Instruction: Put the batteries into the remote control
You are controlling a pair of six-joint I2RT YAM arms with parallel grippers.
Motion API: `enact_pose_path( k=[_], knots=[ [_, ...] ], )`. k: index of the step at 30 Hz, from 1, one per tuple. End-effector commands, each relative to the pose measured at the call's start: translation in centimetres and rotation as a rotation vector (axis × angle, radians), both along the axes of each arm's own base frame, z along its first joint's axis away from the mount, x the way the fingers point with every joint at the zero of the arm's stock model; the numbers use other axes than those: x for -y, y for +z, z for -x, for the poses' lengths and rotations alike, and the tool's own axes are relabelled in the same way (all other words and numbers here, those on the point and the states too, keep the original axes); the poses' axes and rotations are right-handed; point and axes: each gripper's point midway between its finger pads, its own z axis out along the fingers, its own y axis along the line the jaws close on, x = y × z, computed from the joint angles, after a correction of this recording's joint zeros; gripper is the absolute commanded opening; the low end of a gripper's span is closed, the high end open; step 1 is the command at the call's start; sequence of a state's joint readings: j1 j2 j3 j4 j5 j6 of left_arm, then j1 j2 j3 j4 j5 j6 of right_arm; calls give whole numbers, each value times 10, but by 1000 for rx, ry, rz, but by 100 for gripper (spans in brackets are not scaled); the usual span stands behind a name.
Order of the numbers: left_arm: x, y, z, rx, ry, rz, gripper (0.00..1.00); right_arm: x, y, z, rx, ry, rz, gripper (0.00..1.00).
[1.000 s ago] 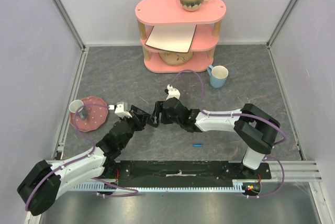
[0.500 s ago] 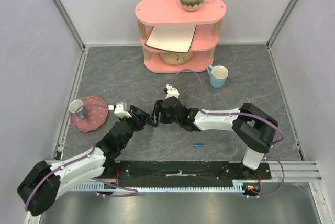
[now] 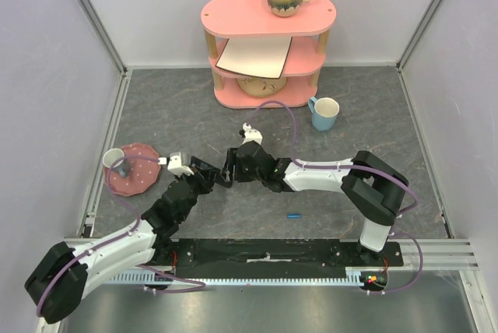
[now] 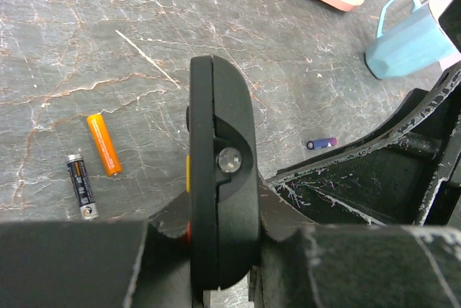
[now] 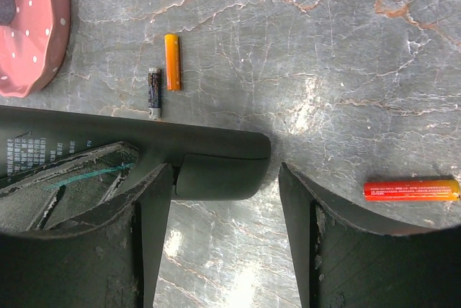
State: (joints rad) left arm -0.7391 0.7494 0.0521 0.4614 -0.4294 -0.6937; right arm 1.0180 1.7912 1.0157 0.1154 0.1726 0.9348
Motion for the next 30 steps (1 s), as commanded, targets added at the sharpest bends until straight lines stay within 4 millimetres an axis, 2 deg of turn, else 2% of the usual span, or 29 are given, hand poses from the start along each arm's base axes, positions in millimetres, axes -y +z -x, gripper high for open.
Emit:
enact_pose_path(
  k=[1,17,30],
  knots=[
    [3,9,1,37,-18,11,2,27,-50,14,-84,12,187,67],
    [-1,8,0,29,5,6,2,42,-64,21,-112,14,227,68],
    [-3,6,-1,14,16,-4,2,49,-62,24,-121,10,202,68]
  ],
)
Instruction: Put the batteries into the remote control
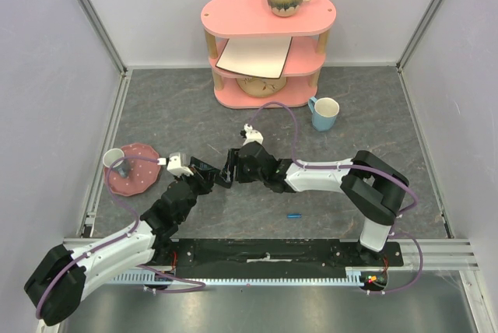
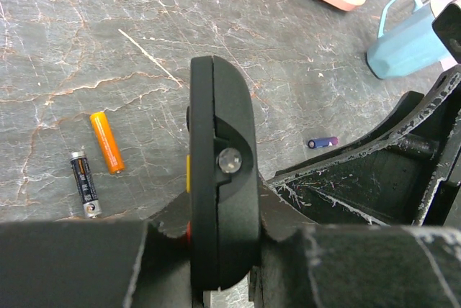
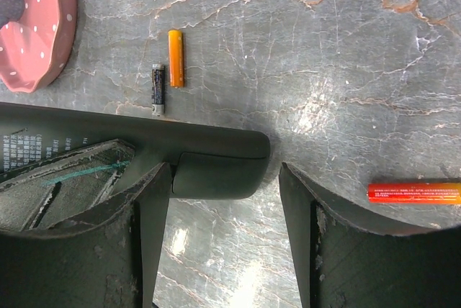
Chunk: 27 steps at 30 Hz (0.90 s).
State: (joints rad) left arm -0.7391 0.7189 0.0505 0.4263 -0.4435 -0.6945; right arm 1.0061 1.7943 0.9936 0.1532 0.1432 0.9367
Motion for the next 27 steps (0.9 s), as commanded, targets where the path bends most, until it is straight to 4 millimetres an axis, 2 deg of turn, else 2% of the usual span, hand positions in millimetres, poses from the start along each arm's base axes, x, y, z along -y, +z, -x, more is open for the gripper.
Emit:
enact_pose_path(
  k=[1,27],
  knots=[
    [2,7,-2,17,2,3,2,49,-58,24,-110,1,221,68],
    [-2,0,-2,-16,20,-27,2,45,-39,23,-84,-6,165,68]
  ],
)
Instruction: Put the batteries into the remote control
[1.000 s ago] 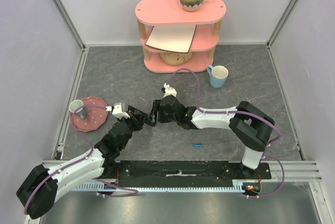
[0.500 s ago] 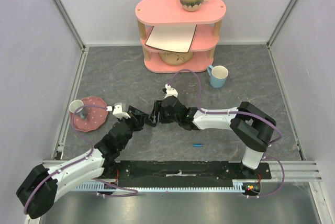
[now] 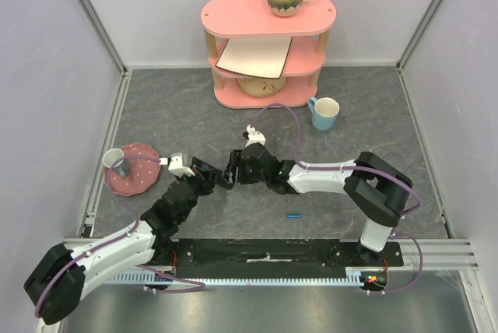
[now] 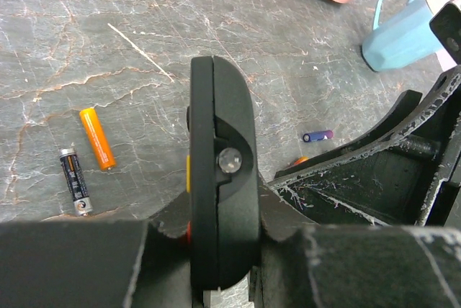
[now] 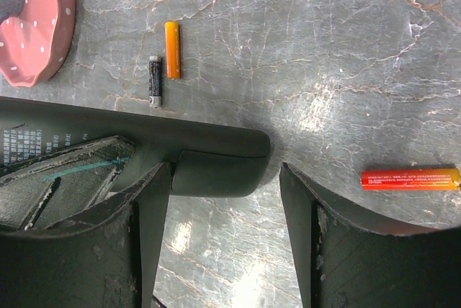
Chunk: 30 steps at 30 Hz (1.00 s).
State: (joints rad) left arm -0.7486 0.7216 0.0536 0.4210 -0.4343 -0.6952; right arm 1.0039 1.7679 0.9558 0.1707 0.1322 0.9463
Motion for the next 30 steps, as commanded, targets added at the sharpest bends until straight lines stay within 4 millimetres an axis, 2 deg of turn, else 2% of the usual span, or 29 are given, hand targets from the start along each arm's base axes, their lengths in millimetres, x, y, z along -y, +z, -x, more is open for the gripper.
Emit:
enact_pose_path(
  k=[1,13,16,20,22,23,26,30],
  knots=[
    [-6,-2,-4,-16,41,-33,2,40,-40,18,-76,-8,179,68],
    [-7,-2,-4,-29,48,-42,2,40,-34,18,-71,-9,163,69],
    [-6,-3,-4,-28,43,-40,2,37,-26,17,-52,-10,132,70],
    [-4,-2,-3,-30,32,-35,2,24,22,10,37,-25,-54,77],
    [-3,-2,-3,-27,27,-31,2,20,34,12,56,-15,-119,78],
    [-3,-2,-3,-27,24,-32,2,14,47,10,78,-8,-168,78],
    [-2,-3,-3,-32,23,-32,2,7,53,12,68,8,-210,78],
    [-2,-2,-3,-31,20,-30,2,-4,44,14,23,23,-232,77]
  ],
)
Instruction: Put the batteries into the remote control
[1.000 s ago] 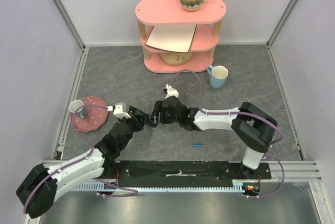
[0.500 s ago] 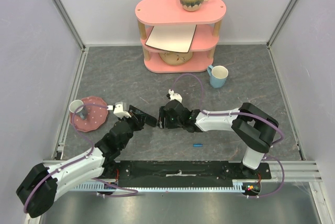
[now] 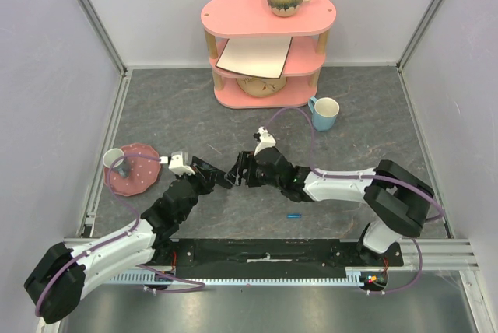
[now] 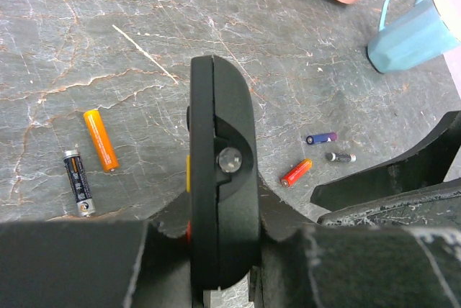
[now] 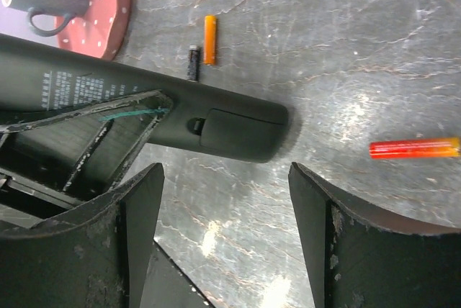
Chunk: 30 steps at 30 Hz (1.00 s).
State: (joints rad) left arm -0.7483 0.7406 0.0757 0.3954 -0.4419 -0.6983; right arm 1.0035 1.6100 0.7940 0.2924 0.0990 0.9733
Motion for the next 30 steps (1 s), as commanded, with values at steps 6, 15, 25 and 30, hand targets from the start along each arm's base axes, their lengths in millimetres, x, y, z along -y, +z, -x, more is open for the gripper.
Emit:
enact_pose_path(
  k=[6,15,25,30],
  knots=[
    [-3,-2,0,-16,12,-23,2,-28,-5,-3,-83,13,-149,74],
    [-4,-5,2,-19,12,-27,2,-29,-16,-11,-131,-6,-163,75],
    [-2,-5,2,-19,-1,-34,2,-29,-30,-11,-196,-19,-204,76],
    [-2,-5,2,-17,-1,-35,2,-24,-38,-9,-211,-29,-190,79]
  ],
)
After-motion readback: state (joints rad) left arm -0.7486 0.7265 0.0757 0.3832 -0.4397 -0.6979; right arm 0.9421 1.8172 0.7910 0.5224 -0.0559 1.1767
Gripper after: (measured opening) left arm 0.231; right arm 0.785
